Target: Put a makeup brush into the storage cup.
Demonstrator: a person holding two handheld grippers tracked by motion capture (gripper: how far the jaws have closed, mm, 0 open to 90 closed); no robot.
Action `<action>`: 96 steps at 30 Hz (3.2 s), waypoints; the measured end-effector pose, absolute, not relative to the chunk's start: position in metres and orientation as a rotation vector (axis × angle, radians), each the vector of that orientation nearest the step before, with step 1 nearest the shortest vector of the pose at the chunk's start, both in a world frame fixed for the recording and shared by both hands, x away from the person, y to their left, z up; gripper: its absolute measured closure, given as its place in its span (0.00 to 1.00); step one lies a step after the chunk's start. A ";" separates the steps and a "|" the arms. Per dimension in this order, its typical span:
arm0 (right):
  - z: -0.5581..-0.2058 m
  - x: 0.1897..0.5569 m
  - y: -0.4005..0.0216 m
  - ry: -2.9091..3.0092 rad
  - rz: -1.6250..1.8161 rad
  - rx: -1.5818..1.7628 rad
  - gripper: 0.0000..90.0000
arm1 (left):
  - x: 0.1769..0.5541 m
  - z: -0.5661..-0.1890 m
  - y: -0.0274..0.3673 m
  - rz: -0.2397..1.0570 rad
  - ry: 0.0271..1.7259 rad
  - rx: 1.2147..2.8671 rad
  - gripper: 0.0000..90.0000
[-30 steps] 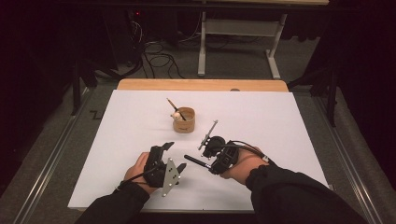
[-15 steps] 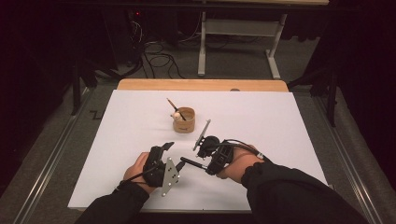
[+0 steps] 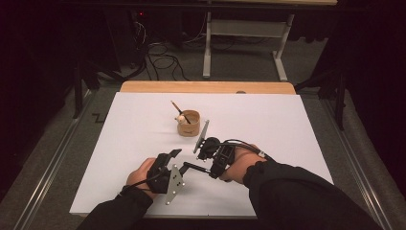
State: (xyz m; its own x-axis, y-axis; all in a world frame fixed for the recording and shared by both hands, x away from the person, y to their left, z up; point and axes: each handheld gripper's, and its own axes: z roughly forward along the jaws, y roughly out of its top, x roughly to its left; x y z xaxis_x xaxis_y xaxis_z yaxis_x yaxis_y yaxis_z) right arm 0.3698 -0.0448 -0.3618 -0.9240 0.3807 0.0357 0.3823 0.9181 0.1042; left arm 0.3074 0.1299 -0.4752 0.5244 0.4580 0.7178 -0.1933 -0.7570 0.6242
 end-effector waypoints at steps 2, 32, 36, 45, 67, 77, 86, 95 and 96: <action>-0.362 0.370 -0.043 -3.062 -0.172 -0.609 0.87 | 0.307 -0.476 0.130 1.252 0.202 2.100 0.51; -0.364 0.376 -0.032 -3.046 -0.111 -0.587 0.87 | 0.303 -0.481 0.126 1.250 0.073 2.183 0.82; -0.363 0.376 -0.032 -3.047 -0.114 -0.594 0.87 | 0.304 -0.482 0.126 1.245 0.074 2.187 0.83; -0.360 0.376 -0.032 -3.062 -0.154 -0.588 0.86 | 0.305 -0.483 0.125 1.251 0.062 2.209 0.85; -0.351 0.379 -0.032 -3.090 -0.195 -0.591 0.62 | 0.305 -0.482 0.126 1.239 0.064 2.201 0.88; -0.349 0.381 -0.036 -3.088 -0.201 -0.633 0.52 | 0.306 -0.482 0.127 1.239 0.066 2.209 0.88; -0.346 0.383 -0.041 -3.093 -0.213 -0.659 0.39 | 0.308 -0.482 0.128 1.233 0.084 2.204 0.88; -0.338 0.384 -0.049 -3.118 -0.240 -0.679 0.27 | 0.309 -0.481 0.130 1.227 0.105 2.208 0.88; -0.338 0.384 -0.050 -3.115 -0.246 -0.677 0.26 | 0.309 -0.481 0.130 1.227 0.108 2.208 0.88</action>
